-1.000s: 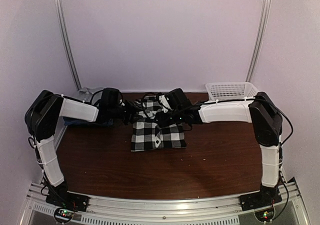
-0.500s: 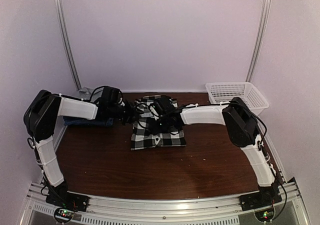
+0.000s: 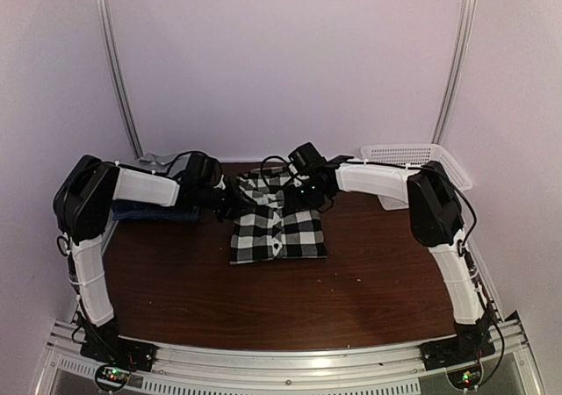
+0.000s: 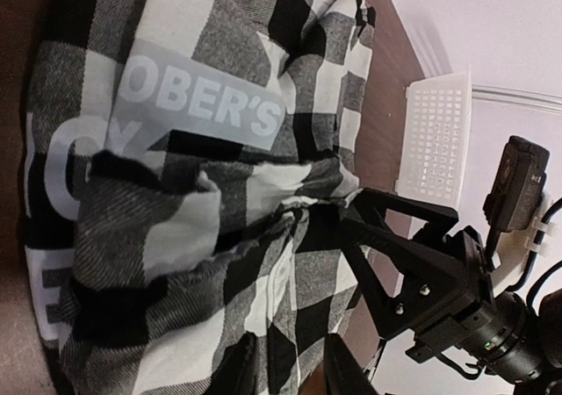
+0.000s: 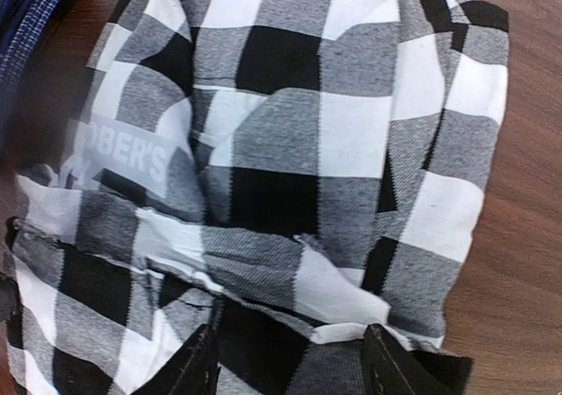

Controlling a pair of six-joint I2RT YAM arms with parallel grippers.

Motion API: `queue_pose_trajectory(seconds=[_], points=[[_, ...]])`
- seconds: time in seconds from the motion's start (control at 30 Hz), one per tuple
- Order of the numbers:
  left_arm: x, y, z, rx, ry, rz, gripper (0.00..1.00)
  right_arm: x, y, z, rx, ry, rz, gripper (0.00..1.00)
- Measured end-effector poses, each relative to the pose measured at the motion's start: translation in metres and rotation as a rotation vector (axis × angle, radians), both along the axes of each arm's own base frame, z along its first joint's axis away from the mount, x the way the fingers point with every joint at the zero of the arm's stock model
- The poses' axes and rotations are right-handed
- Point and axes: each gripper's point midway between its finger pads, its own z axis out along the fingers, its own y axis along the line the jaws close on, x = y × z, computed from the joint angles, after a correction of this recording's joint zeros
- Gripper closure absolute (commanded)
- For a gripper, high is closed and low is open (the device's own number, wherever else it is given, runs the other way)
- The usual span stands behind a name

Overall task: Fold and stack the long sleeve shirts
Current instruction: Smooth out the 2/3-rectangle-folded shirt at the center of the board.

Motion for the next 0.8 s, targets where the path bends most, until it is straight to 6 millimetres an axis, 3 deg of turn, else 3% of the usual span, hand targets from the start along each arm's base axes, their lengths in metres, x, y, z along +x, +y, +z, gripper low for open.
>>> queue_pose_trajectory(seconds=[0.17, 0.47, 0.67, 0.8], points=[[0.013, -0.002, -0.015, 0.038, -0.004, -0.031, 0.76, 0.004, -0.014, -0.007, 0.016, 0.037, -0.050, 0.48], [0.039, 0.032, -0.065, 0.146, 0.036, -0.030, 0.76, 0.004, 0.002, -0.005, 0.084, 0.031, -0.014, 0.43], [0.050, 0.032, -0.062, 0.145, -0.002, -0.045, 0.73, 0.010, 0.006, 0.000, 0.092, -0.009, 0.013, 0.39], [0.055, 0.026, -0.056, 0.143, -0.032, -0.066, 0.72, 0.013, 0.000, 0.002, 0.062, -0.037, 0.000, 0.43]])
